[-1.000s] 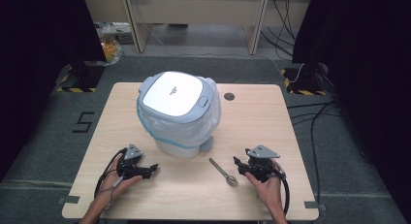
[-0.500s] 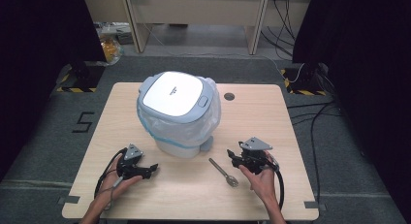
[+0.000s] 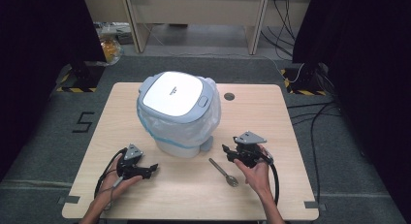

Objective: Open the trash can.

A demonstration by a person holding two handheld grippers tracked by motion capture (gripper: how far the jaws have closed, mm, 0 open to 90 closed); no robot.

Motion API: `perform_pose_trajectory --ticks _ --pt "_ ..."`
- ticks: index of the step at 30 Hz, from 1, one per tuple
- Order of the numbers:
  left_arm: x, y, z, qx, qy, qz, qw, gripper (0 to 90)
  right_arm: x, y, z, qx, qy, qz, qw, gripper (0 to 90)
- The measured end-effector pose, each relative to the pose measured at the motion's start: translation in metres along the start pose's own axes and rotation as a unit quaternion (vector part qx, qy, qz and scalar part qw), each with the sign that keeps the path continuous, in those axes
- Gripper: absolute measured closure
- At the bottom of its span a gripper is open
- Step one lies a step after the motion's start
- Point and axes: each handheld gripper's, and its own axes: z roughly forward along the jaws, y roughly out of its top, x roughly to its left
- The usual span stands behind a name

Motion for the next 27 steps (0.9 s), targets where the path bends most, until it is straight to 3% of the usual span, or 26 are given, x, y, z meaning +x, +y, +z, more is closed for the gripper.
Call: perform_pose_trajectory --ticks 10,14,27 --pt "0.000 0.000 0.000 0.000 0.000 0.000 1.0000 15.6 0.001 0.000 0.017 0.006 0.015 -0.001 0.9999 50.8" --pt "0.000 0.000 0.000 0.000 0.000 0.000 1.0000 15.6 0.002 -0.001 0.027 -0.001 0.031 -0.008 0.9995 61.3" --pt "0.000 0.000 0.000 0.000 0.000 0.000 1.0000 15.6 0.002 -0.005 0.050 -0.024 0.071 -0.007 0.9972 70.7"
